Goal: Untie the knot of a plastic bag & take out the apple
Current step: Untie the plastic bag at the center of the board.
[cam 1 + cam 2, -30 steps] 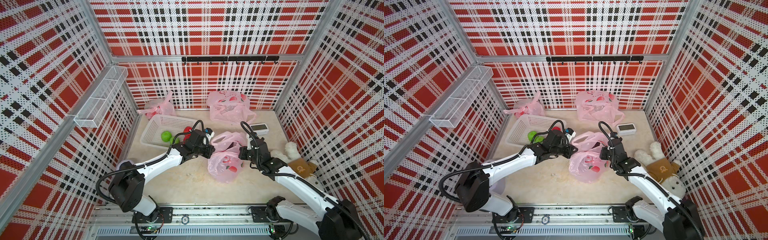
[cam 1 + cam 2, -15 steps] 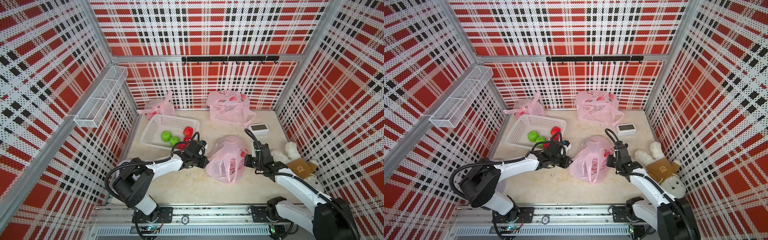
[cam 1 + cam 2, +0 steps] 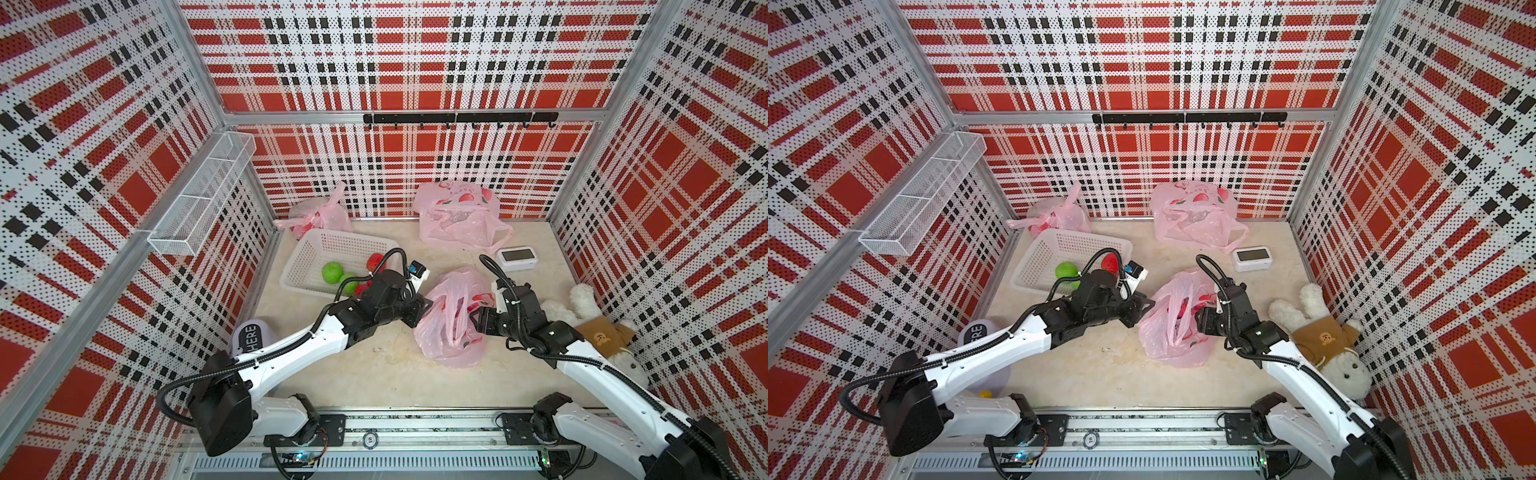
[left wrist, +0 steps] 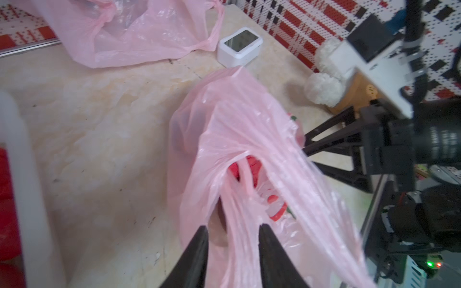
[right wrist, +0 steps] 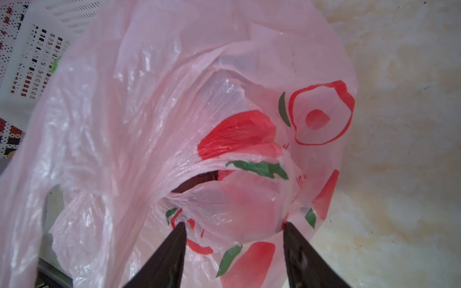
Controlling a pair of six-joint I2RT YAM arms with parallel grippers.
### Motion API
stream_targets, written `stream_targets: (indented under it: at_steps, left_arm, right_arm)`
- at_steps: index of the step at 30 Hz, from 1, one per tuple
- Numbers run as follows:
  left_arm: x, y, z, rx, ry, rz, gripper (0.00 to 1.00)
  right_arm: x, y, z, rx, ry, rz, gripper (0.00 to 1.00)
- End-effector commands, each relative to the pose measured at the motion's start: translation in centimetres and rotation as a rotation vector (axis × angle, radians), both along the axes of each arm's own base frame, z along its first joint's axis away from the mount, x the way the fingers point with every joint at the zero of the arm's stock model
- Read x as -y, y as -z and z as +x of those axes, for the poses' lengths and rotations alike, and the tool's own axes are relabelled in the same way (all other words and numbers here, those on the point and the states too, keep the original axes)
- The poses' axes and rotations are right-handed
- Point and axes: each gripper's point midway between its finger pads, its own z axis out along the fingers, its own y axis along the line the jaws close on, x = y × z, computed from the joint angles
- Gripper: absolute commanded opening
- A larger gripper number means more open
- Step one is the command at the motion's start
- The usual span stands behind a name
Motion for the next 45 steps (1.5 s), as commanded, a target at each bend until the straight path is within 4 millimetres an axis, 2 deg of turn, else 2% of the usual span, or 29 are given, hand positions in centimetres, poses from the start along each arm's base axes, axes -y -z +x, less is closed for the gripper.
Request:
stream_targets:
  at_steps: [1, 3, 6, 10, 17, 21, 24, 26, 29, 32, 35, 41, 45]
  left_arm:
    - [1.7, 0.9, 0.4, 0.012, 0.023, 0.031, 0.35]
    - [2.5, 2.4, 0.4, -0.029, 0.028, 0.039, 0.34]
    - [3.8, 4.8, -0.7, -0.072, 0.058, 0.069, 0.35]
    - [3.8, 8.2, -2.9, -0.112, 0.071, 0.136, 0.39]
    - [2.8, 13.1, -7.5, -0.182, 0.096, 0.194, 0.43]
    - [2.1, 15.2, -8.6, -0.215, 0.081, 0.207, 0.44]
    - [1.8, 16.3, -8.9, -0.231, 0.079, 0.220, 0.44]
    - [2.0, 16.3, -9.1, -0.236, 0.095, 0.216, 0.44]
    - [2.5, 14.4, -8.7, -0.200, 0.112, 0.188, 0.44]
    - [3.0, 12.4, -7.4, -0.196, 0.111, 0.153, 0.37]
    - [3.1, 10.6, -5.3, -0.217, 0.084, 0.130, 0.33]
    - [4.1, 8.3, -0.8, -0.224, 0.043, 0.072, 0.33]
    - [4.5, 8.2, 2.3, -0.244, 0.006, 0.057, 0.35]
  right_arm:
    - [-1.7, -0.8, 0.0, -0.004, -0.016, 0.082, 0.61]
    - [-2.7, -1.3, 0.5, 0.012, -0.026, 0.137, 0.60]
    - [-4.4, -2.3, 1.8, 0.053, -0.040, 0.243, 0.60]
    - [-6.0, -2.8, 3.9, 0.093, -0.026, 0.344, 0.65]
    - [-6.4, -0.8, 7.1, 0.081, 0.039, 0.304, 0.76]
    - [-6.1, 0.8, 8.1, 0.072, 0.079, 0.268, 0.78]
    - [-5.7, 2.0, 8.2, 0.058, 0.095, 0.242, 0.78]
    - [-5.7, 2.4, 7.8, 0.043, 0.090, 0.234, 0.79]
    - [-6.2, 2.0, 6.5, 0.036, 0.052, 0.214, 0.79]
    - [-6.5, 1.2, 4.8, 0.052, 0.021, 0.155, 0.80]
    - [-6.7, 0.3, 3.1, 0.071, -0.006, 0.113, 0.80]
    - [-6.3, -0.7, 0.3, 0.095, -0.022, 0.031, 0.82]
    - [-6.3, 1.1, -0.8, 0.057, -0.023, 0.016, 0.81]
